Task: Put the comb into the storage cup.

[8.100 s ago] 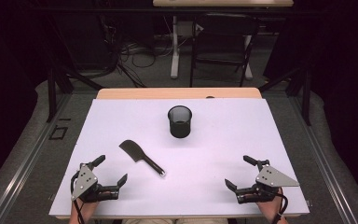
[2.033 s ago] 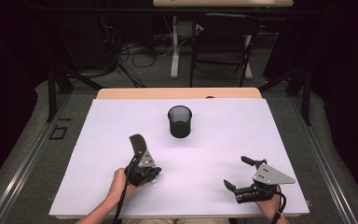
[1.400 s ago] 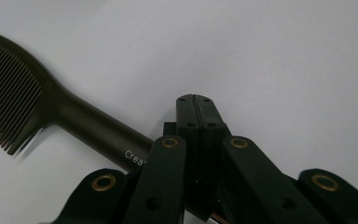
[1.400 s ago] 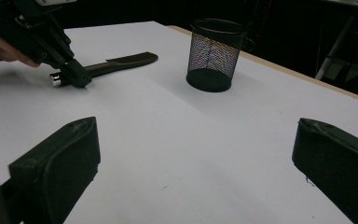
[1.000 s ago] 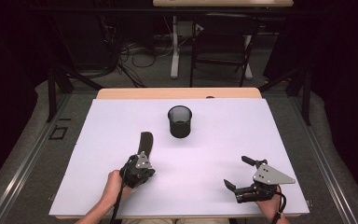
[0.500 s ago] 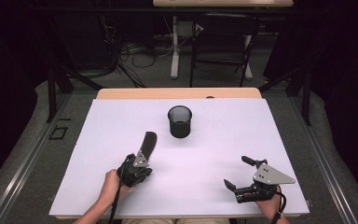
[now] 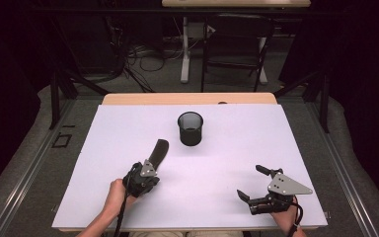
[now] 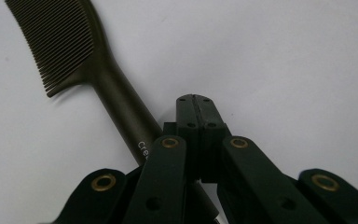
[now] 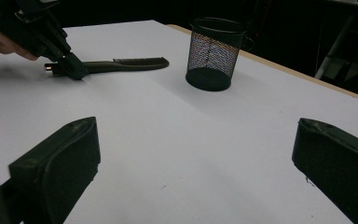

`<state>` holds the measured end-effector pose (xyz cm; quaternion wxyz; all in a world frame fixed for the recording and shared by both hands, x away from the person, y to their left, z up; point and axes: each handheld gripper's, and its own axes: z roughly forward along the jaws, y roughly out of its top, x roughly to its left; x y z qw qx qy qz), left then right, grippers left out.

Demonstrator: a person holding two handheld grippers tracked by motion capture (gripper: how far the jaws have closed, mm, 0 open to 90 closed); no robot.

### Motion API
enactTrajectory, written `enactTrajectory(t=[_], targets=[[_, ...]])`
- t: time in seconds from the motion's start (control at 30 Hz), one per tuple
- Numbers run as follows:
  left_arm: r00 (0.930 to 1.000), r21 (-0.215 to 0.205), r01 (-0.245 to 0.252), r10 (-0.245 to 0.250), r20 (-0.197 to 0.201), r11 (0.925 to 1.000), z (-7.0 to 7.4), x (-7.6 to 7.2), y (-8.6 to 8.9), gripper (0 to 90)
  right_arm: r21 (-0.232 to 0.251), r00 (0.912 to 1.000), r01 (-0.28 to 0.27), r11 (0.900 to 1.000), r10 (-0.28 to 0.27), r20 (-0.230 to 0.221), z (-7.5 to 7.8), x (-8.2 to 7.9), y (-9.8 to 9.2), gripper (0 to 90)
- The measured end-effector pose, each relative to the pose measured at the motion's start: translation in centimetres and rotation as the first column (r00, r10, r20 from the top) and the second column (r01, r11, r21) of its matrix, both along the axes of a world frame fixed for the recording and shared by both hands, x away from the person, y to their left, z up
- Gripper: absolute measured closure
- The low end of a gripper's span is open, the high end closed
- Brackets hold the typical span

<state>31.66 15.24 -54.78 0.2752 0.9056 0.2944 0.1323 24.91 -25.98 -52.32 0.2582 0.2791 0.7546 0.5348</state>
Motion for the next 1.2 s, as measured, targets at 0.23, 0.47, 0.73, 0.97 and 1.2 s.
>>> enactTrajectory(t=[0.23, 0.47, 0.73, 0.97, 1.2], targets=[[0.9999, 0.008, -0.009, 0.009, 0.005, 0.9999, 0.0, 0.1, 0.3, 90.0, -0.005, 1.0000, -0.005, 1.000, 0.005, 0.000, 0.0, -0.1, 0.1, 0.5], [0.9998, 0.019, -0.020, 0.020, 0.008, 0.9996, 0.0, 0.4, 0.5, 90.0, -0.006, 1.0000, -0.007, 1.000, 0.007, -0.001, 0.0, 0.0, 0.0, 0.6], [0.9995, 0.023, -0.028, 0.028, 0.012, 0.9993, 0.0, 0.6, 0.8, 90.0, -0.008, 1.0000, 0.000, 1.000, 0.000, 0.000, 0.0, 0.0, 0.1, 0.7], [0.9990, 0.023, -0.039, 0.038, 0.022, 0.9990, 0.0, 0.8, 0.8, 90.0, -0.008, 1.0000, 0.002, 1.000, -0.002, -0.002, 0.0, 0.1, 0.0, 0.7], [0.9982, 0.030, -0.050, 0.049, 0.033, 0.9983, -0.1, 1.0, 1.1, 90.0, -0.008, 1.0000, 0.002, 1.000, -0.002, -0.006, 0.0, 0.1, 0.1, 0.7]])
